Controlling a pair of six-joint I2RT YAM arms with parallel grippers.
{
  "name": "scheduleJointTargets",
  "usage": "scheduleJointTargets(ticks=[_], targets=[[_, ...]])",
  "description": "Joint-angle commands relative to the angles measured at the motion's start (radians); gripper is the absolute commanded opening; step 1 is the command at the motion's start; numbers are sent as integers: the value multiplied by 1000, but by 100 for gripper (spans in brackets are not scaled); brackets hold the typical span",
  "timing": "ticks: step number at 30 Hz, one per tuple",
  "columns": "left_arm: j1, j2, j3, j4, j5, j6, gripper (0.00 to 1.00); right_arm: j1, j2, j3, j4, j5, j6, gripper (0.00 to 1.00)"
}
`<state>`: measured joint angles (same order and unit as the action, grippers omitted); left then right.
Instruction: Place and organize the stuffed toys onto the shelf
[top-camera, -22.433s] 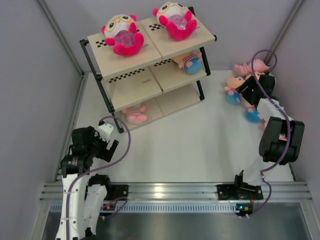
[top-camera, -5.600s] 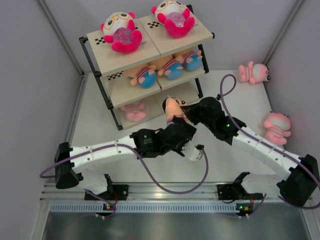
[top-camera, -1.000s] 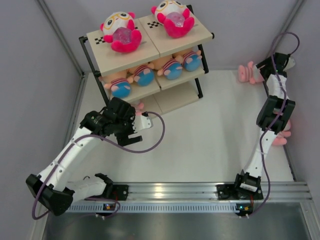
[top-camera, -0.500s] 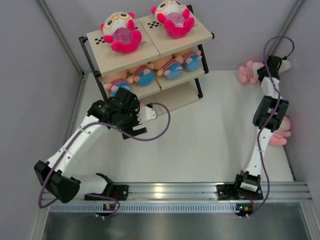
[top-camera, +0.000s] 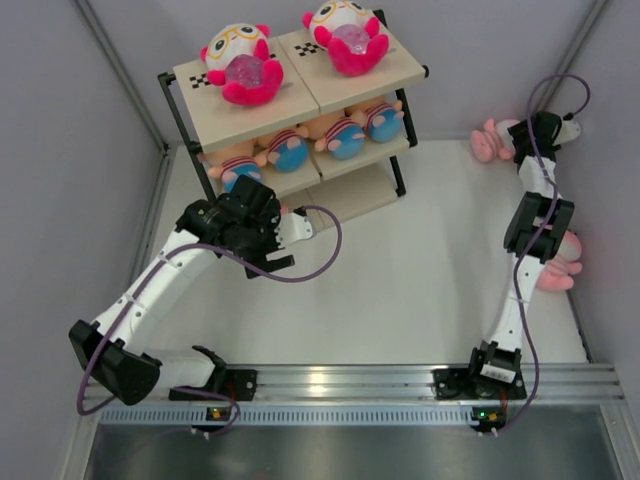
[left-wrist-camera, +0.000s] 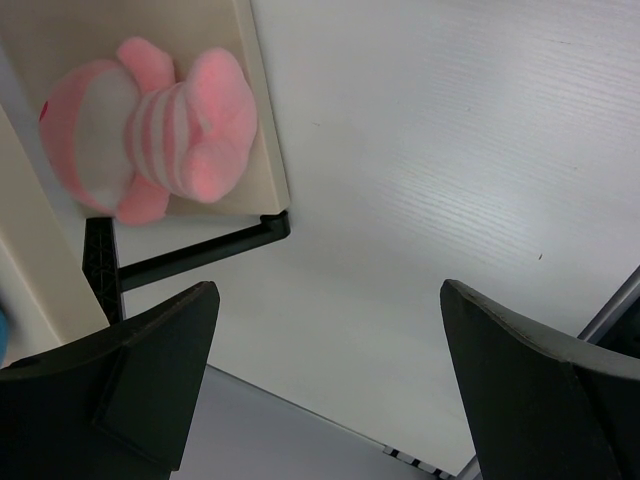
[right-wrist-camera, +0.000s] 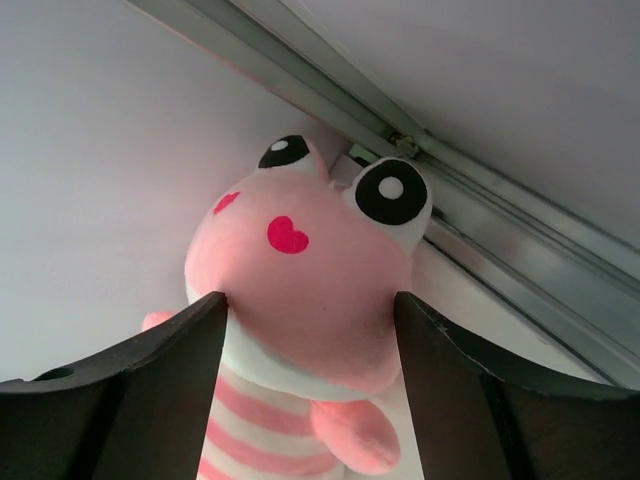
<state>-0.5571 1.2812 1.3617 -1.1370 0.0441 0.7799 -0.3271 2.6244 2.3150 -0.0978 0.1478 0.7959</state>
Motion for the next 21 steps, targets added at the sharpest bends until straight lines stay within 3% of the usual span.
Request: scheduleJointTargets(ticks=[1,9,15,21], targets=[[-4,13,46,-14,8,-4,98,-36,78,41,13,-27,121,68],[-7,38,63,-13,-10,9,98,-10,160,92,15,-31,176,59],[-10,41,57,-13,-16,13,98,-12,148,81,50,-36,178,0],[-13,29,51,-15,-15,13,98,-10,22,-17,70,-51,112,0]])
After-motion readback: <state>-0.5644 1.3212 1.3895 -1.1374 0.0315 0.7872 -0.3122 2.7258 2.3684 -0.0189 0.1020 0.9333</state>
